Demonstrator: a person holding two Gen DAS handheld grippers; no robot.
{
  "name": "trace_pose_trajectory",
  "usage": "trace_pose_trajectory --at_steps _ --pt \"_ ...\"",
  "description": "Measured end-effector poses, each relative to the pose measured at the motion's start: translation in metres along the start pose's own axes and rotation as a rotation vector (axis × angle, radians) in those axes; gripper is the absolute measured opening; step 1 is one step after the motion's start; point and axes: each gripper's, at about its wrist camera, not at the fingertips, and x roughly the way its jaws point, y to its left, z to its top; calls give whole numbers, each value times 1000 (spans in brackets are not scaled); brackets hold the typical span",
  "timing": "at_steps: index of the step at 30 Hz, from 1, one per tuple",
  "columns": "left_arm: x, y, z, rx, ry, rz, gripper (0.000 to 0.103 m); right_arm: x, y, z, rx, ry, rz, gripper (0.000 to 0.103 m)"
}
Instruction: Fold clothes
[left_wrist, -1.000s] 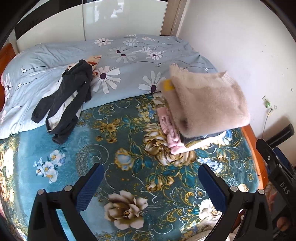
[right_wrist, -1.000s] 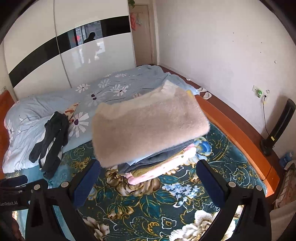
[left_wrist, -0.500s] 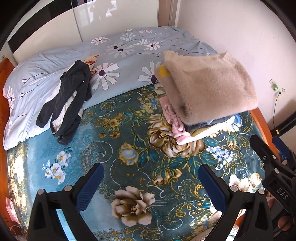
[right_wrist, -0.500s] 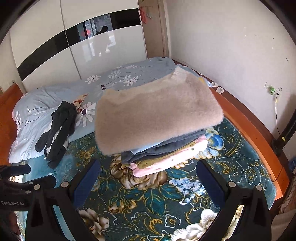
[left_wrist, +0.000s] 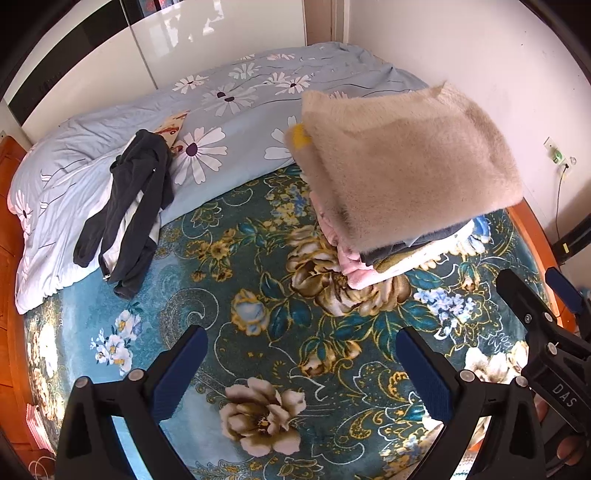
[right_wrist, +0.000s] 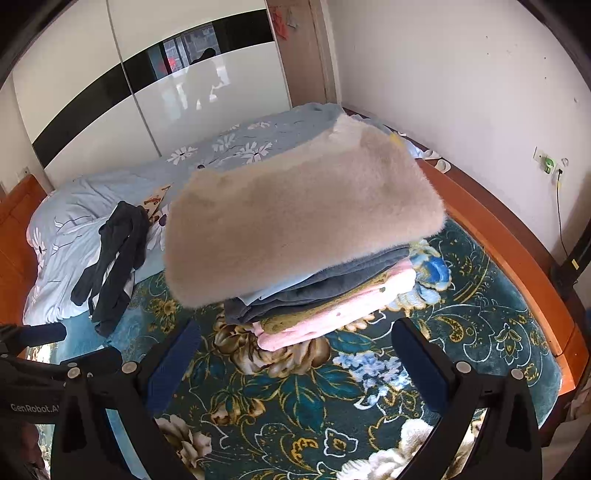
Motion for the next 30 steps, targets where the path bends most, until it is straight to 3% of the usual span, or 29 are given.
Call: trace_pose_trajectory --at_steps 14,30 --pt "17 -14 11 -2 24 46 103 15 -10 7 21 17 6 103" --pt "25 -7 19 -13 17 27 103 24 -8 16 30 41 -16 103"
